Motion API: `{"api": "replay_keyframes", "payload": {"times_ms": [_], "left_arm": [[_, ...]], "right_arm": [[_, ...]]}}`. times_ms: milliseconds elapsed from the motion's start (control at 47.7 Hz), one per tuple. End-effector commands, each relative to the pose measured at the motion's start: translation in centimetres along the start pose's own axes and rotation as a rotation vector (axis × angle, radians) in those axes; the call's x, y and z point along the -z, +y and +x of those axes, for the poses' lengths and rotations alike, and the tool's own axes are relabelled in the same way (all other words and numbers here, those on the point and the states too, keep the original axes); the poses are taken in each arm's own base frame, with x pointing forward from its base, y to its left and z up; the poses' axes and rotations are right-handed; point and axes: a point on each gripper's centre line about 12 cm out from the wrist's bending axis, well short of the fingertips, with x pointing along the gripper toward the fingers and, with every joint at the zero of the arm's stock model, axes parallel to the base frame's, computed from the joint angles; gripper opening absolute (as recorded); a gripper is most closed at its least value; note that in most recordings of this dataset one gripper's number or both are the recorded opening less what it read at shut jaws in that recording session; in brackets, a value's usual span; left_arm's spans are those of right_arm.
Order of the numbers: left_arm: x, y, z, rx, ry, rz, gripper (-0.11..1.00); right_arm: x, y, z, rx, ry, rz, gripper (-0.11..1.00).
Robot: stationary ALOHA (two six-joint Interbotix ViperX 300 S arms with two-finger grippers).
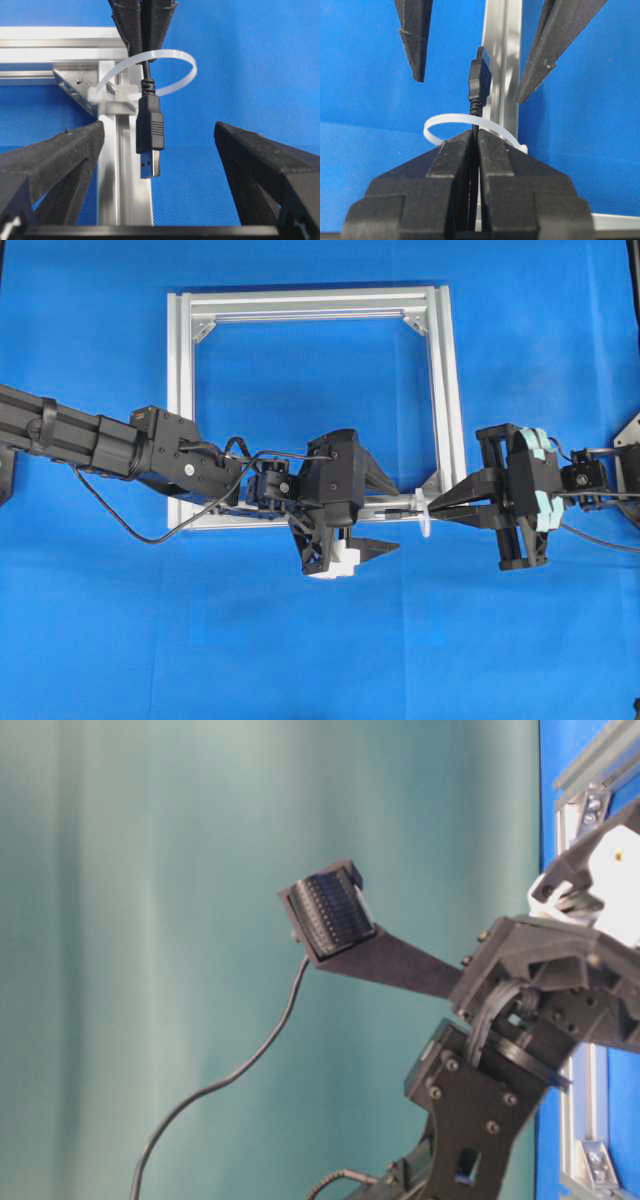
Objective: Insert the wire through the string loop located on the right side.
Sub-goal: 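Close the left gripper on the USB plug beyond the loop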
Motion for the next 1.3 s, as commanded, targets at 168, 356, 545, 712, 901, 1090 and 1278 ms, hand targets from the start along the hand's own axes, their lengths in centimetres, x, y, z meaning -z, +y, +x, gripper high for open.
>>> {"api": "replay_keyframes", "payload": {"times_ms": [168, 356, 545, 712, 901, 1090, 1278], "left_arm": [[-2.03, 0.02, -0.19, 0.001, -0.057, -0.011, 0.81], [-2.44, 0.23, -0.19, -0.002, -0.094, -0.011, 0.34], [-1.95, 0.2, -0.27, -0.002, -0.068, -0.013, 0.09], [-1.92, 0.11, -0.23, 0.0, -0.059, -0.014, 0.09], [-1.92, 0.11, -0.23, -0.001, -0.059, -0.017, 0.09], [-1.86, 0.11, -0.25, -0.001, -0.057, -0.016, 0.09], [-1.85, -0.04, -0.25, 0.002, -0.057, -0.015, 0.09]], "right_arm": [[-0.66, 0.07, 0.1, -0.001, -0.023, 0.002, -0.03], [-0.72, 0.08, 0.12, -0.002, -0.024, 0.002, -0.03], [-0.66, 0.07, 0.1, -0.001, -0.023, 0.002, -0.03], [-0.65, 0.07, 0.1, -0.001, -0.021, 0.0, -0.03], [-0.61, 0.06, 0.06, -0.001, -0.02, 0.0, -0.03], [-0.53, 0.0, -0.13, 0.0, -0.018, 0.003, 0.0], [-0.4, -0.1, -0.12, 0.004, -0.007, 0.006, 0.37]]}}
